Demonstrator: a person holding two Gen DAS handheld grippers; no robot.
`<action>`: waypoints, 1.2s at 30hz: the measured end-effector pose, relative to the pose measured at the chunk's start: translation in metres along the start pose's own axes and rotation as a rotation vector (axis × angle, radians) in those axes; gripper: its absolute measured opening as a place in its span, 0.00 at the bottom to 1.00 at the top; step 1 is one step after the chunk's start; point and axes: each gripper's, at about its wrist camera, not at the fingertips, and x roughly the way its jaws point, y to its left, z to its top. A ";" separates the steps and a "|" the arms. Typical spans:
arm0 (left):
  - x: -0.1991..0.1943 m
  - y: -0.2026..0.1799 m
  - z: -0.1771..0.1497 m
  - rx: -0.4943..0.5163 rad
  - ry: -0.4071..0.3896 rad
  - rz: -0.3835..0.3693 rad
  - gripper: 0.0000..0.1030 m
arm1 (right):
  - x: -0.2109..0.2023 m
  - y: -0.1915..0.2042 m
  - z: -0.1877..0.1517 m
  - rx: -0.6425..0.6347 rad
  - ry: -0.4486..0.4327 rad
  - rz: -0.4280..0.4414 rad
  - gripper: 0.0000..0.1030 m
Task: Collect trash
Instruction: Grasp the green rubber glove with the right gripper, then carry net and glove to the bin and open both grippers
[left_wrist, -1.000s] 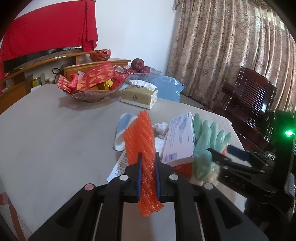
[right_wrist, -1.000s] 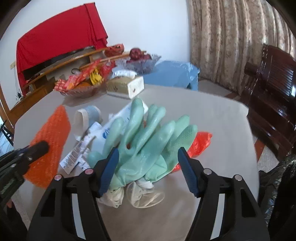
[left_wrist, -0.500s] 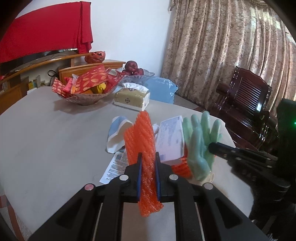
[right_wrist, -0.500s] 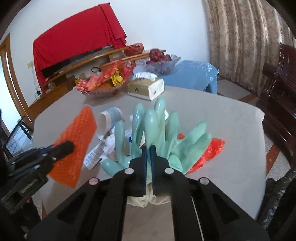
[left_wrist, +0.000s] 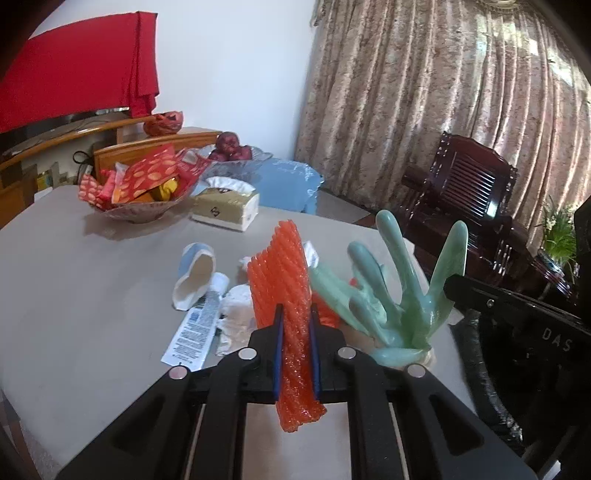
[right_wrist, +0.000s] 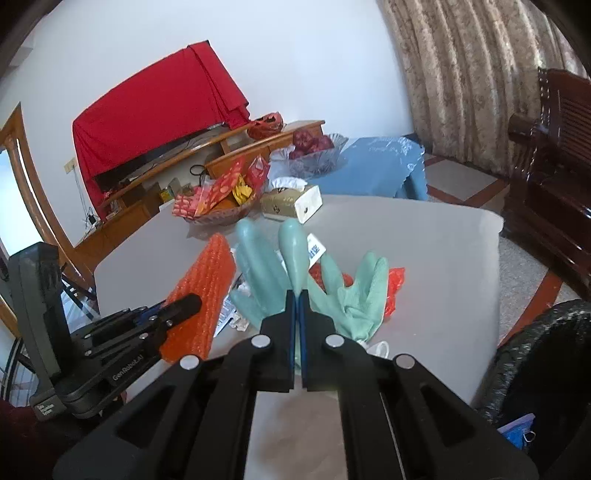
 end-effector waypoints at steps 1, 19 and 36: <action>-0.002 -0.003 0.001 0.003 -0.004 -0.005 0.11 | -0.004 0.000 0.001 0.001 -0.007 0.002 0.01; -0.024 -0.050 0.013 0.052 -0.043 -0.111 0.11 | -0.086 -0.020 0.000 0.018 -0.111 -0.079 0.01; -0.003 -0.186 0.009 0.190 -0.004 -0.388 0.11 | -0.163 -0.114 -0.046 0.157 -0.161 -0.348 0.01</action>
